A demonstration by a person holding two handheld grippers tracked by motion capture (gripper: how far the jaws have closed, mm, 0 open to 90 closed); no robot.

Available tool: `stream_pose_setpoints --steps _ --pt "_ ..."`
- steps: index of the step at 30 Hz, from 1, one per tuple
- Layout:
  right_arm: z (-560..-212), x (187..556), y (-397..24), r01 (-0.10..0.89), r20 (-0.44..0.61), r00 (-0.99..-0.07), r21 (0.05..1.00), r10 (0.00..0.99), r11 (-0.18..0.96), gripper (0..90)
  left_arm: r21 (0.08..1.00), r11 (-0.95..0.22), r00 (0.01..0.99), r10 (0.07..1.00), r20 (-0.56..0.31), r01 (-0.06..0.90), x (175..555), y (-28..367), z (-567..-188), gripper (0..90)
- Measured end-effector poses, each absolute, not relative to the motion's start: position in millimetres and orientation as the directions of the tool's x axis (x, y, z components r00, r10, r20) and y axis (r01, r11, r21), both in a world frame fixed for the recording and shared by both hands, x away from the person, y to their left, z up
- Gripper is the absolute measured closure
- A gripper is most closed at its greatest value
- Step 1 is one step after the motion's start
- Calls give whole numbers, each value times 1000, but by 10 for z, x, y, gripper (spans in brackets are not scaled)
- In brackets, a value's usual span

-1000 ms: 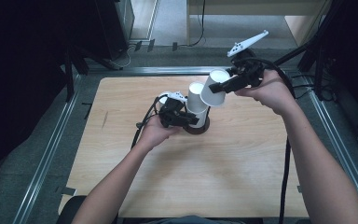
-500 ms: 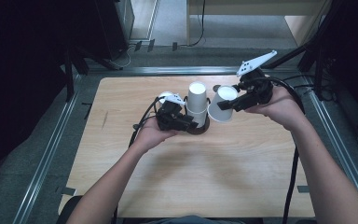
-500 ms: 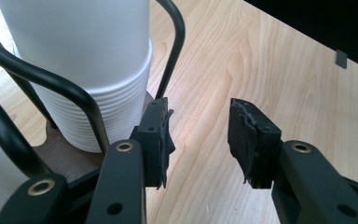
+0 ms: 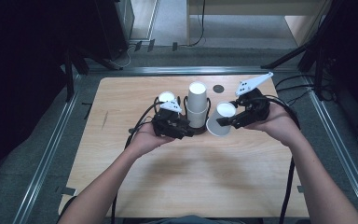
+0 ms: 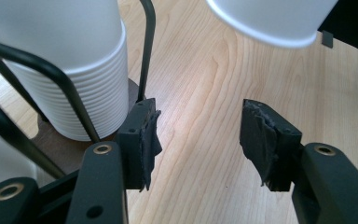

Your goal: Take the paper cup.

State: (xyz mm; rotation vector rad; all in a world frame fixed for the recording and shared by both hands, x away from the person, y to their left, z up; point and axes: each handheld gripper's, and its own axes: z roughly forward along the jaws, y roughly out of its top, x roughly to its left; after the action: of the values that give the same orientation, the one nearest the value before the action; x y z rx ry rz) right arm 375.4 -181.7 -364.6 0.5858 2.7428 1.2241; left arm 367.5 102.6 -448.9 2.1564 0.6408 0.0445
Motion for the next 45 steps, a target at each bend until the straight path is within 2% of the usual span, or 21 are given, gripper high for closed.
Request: stream_pose_setpoints --steps 12,22,27,33,36,45 --pt "-4029 3583 -1717 301 116 -939 736 325 607 327 762 -494 881 425 -209 419 3542 1138 -4566 468" --pt "-4313 3474 -1575 289 118 -947 721 300 629 326 773 -487 897 375 -235 406 3494 1211 -4597 394" --pt "-4404 3438 -1524 298 132 -945 721 298 626 326 758 -506 901 348 -258 412 3467 1231 -4633 346" --pt "-4471 3442 -1471 311 155 -943 730 296 608 326 756 -534 919 313 -239 378 3401 1209 -4673 182" --pt "-4494 3449 -1454 320 167 -940 735 298 598 326 748 -551 924 303 -234 370 3397 1196 -4711 137" --pt "-4500 3468 -1376 319 188 -942 755 277 573 326 730 -570 923 301 -241 377 3393 1119 -4807 113"
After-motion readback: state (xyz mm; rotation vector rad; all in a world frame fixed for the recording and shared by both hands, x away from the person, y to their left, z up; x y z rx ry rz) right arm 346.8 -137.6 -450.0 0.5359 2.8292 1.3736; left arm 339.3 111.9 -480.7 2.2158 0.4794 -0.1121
